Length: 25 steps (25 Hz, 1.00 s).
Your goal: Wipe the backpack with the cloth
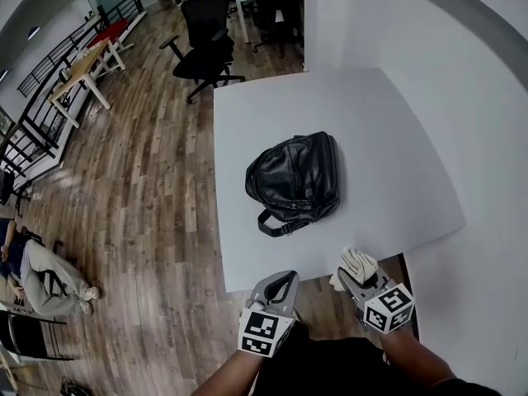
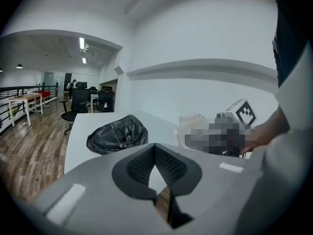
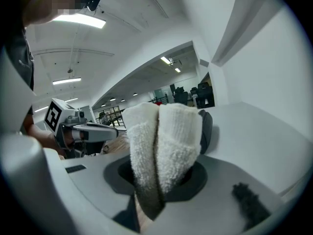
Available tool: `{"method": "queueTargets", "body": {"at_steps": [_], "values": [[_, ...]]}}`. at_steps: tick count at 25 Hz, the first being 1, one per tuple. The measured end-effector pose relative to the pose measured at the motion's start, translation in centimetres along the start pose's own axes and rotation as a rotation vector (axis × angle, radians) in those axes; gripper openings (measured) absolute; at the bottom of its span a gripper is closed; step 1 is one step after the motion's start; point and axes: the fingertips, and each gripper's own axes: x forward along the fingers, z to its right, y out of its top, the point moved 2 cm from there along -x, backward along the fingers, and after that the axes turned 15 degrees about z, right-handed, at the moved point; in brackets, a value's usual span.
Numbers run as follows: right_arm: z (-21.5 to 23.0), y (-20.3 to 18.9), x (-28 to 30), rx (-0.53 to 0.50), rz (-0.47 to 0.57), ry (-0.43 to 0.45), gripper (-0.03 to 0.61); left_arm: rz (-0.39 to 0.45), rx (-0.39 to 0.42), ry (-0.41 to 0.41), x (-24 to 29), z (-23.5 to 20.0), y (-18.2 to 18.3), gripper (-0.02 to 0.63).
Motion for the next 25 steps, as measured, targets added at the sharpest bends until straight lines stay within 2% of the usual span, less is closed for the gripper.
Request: {"method": "queueTargets", "body": {"at_steps": [8, 17, 25], "values": [[-0.5, 1.5, 3.0, -0.005, 0.040, -0.063, 0.100, 0.011, 0.051, -0.092, 1.6, -2.9, 1.2, 0.006], [0.4, 3.3, 2.7, -0.050, 0.053, -0.116, 0.100, 0.000, 0.056, -0.160, 2.8, -2.1, 1.4, 0.006], [3.6, 4.1, 3.3, -0.059, 0.063, -0.119, 0.100, -0.021, 0.070, -0.149, 3.9, -1.6, 1.2, 0.006]]}}
